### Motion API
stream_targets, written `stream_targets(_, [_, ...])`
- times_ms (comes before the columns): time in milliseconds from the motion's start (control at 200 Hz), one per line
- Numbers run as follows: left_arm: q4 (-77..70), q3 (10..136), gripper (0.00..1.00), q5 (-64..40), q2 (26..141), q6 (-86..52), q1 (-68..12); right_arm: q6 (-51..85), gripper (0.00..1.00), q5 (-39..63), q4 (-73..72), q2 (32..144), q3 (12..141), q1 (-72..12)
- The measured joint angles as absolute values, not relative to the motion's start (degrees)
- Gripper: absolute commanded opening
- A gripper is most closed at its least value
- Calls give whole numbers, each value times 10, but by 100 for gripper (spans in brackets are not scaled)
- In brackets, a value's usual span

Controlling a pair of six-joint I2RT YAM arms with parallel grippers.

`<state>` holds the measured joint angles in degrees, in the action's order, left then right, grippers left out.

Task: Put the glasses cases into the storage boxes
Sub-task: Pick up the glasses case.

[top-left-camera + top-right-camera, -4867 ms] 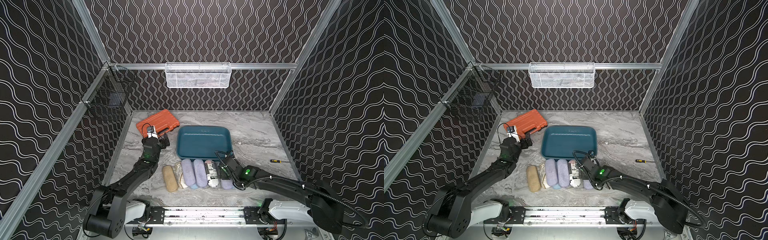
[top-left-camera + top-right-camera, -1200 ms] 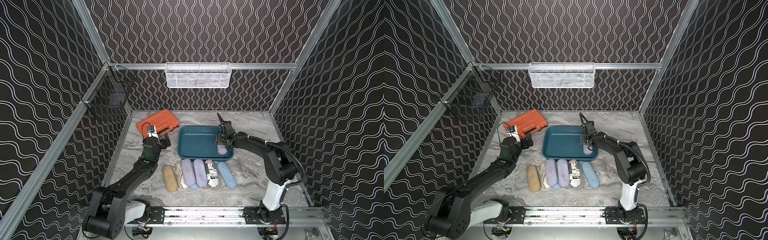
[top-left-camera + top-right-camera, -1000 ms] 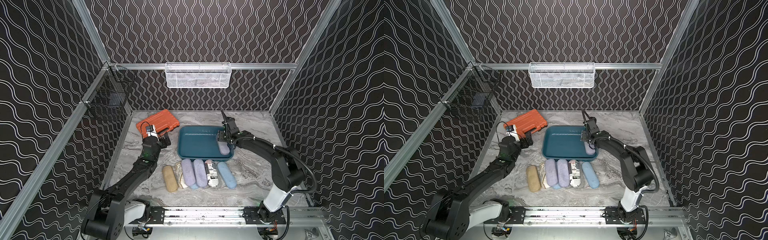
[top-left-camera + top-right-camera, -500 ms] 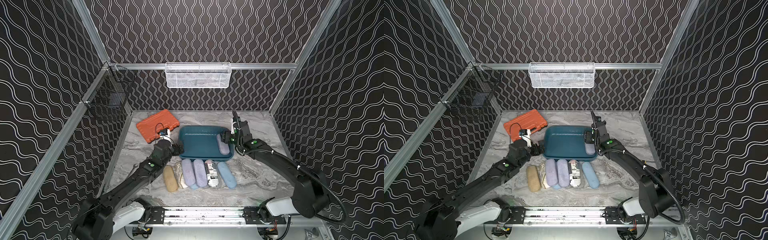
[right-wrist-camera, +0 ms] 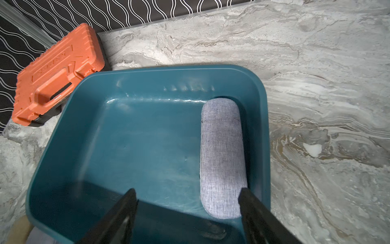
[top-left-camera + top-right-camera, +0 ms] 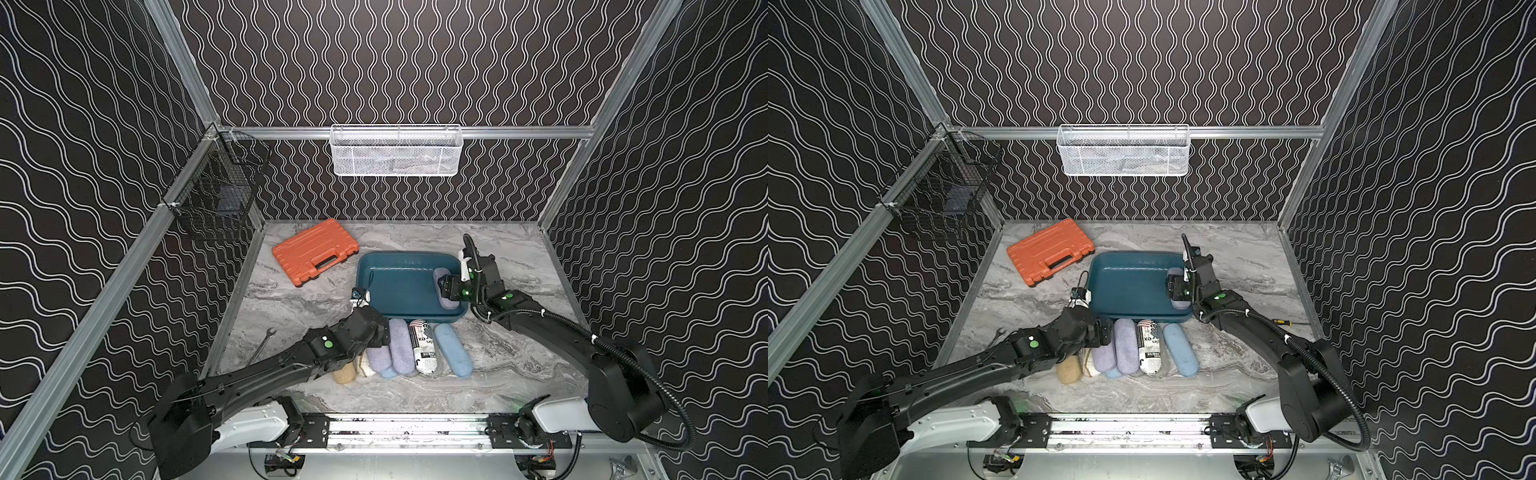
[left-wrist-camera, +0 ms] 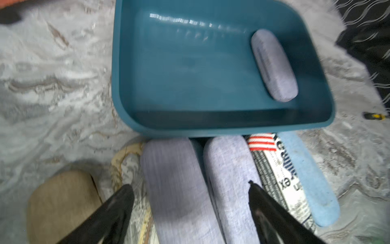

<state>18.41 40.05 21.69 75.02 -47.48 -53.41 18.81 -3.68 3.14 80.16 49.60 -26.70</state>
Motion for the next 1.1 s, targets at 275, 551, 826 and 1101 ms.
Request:
stream_targets(275, [202, 401, 82, 198, 792, -523, -540, 189, 78, -27, 25, 786, 477, -265])
stream_targets(551, [202, 405, 80, 180, 816, -536, -541, 189, 77, -27, 23, 782, 473, -259])
stream_targets(826, [202, 404, 77, 178, 831, -542, -543, 190, 78, -22, 23, 790, 473, -257])
stream_targets(1101, [211, 419, 71, 179, 854, -542, -543, 191, 78, -11, 22, 800, 473, -254])
